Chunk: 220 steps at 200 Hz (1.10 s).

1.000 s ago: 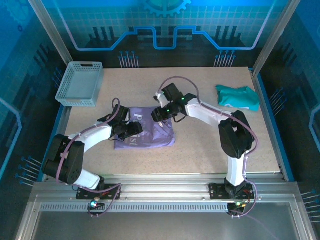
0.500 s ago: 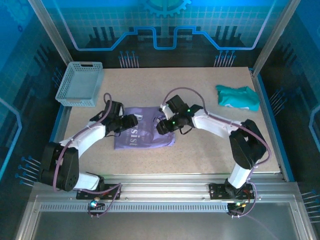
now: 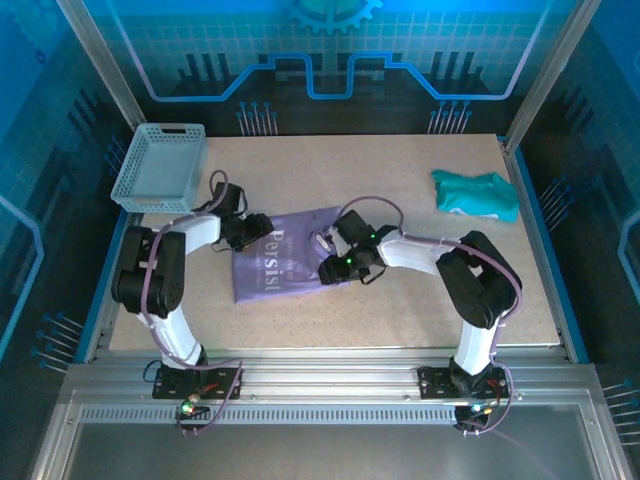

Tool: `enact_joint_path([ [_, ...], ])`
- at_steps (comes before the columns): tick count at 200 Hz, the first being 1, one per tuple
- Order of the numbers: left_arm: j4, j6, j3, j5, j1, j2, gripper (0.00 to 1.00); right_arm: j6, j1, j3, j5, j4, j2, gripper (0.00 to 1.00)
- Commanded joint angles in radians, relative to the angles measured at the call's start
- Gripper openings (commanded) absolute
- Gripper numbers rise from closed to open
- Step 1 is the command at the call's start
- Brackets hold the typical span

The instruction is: Fold the inside-out t-shirt

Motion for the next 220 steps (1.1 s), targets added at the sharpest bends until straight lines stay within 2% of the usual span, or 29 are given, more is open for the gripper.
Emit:
enact_joint_path([
  [1,-0.052,-0.035,-0.172,0.087,-0.073,-0.146,0.65,-0.029,-0.096,0.059,0.045,-0.063,0.064,0.55],
  [16,-0.041,-0.099,-0.276,0.086,-0.188,-0.257,0.66,-0.069,-0.151,0.120,0.045,-0.096,0.097,0.55],
  [43,0.076,-0.258,-0.387,0.100,-0.459,-0.410,0.66,-0.151,-0.243,0.271,-0.010,-0.131,0.148,0.55],
  [56,0.082,-0.268,-0.363,0.107,-0.503,-0.449,0.67,-0.195,-0.261,0.318,-0.023,-0.144,0.132,0.56],
  [75,0.043,-0.193,-0.300,0.036,-0.470,-0.498,0.67,-0.222,-0.274,0.313,0.002,-0.144,0.076,0.57],
  [92,0.058,-0.120,-0.235,0.026,-0.364,-0.477,0.67,-0.207,-0.300,0.282,0.015,-0.138,0.051,0.57],
  [113,0.078,-0.045,-0.124,0.046,-0.225,-0.347,0.66,-0.182,-0.324,0.271,-0.014,-0.120,0.070,0.57],
  [130,0.055,0.021,-0.015,0.037,-0.170,-0.202,0.66,-0.181,-0.323,0.308,0.003,-0.131,0.108,0.57],
  [178,-0.056,0.137,0.233,0.037,-0.140,0.084,0.65,-0.204,-0.308,0.392,-0.006,-0.186,0.220,0.54],
  [210,-0.099,0.162,0.304,0.030,-0.140,0.168,0.54,-0.206,-0.288,0.412,0.003,-0.194,0.254,0.48],
  [220,-0.099,0.166,0.308,0.026,-0.139,0.177,0.48,-0.206,-0.286,0.411,0.002,-0.189,0.258,0.41],
])
